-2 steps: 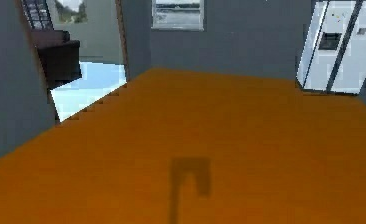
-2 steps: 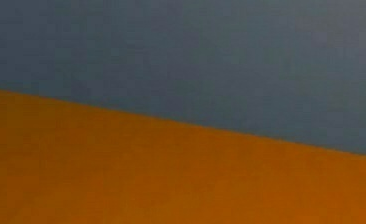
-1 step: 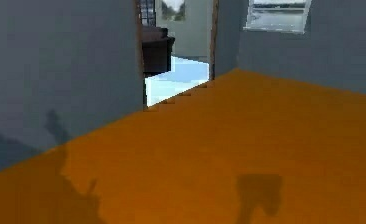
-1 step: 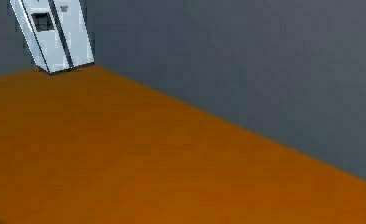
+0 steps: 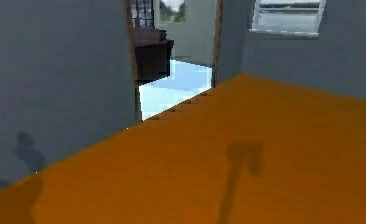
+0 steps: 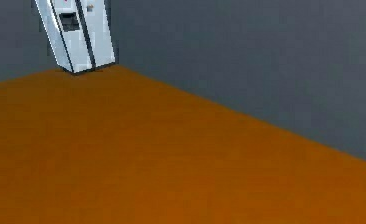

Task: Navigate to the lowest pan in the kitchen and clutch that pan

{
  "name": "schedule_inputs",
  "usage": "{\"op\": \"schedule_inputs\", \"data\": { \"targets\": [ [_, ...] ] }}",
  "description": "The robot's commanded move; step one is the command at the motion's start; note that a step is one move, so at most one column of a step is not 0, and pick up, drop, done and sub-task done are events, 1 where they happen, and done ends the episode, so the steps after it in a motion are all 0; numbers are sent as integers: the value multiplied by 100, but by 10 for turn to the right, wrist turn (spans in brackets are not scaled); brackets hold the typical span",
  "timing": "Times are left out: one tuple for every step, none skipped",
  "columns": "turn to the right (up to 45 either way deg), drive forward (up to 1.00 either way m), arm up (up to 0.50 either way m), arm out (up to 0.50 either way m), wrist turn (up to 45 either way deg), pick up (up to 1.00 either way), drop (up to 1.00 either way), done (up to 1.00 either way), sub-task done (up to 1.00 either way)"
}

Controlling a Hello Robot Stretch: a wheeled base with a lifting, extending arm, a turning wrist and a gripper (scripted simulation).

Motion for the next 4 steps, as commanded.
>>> {"op": "schedule_inputs", "data": {
  "targets": [
    [-450, 0, 0, 0, 0, 0, 0, 0, 0],
    [-30, 0, 0, 0, 0, 0, 0, 0, 0],
    [0, 85, 0, 0, 0, 0, 0, 0, 0],
    [-450, 0, 0, 0, 0, 0, 0, 0, 0]
  ]
}}
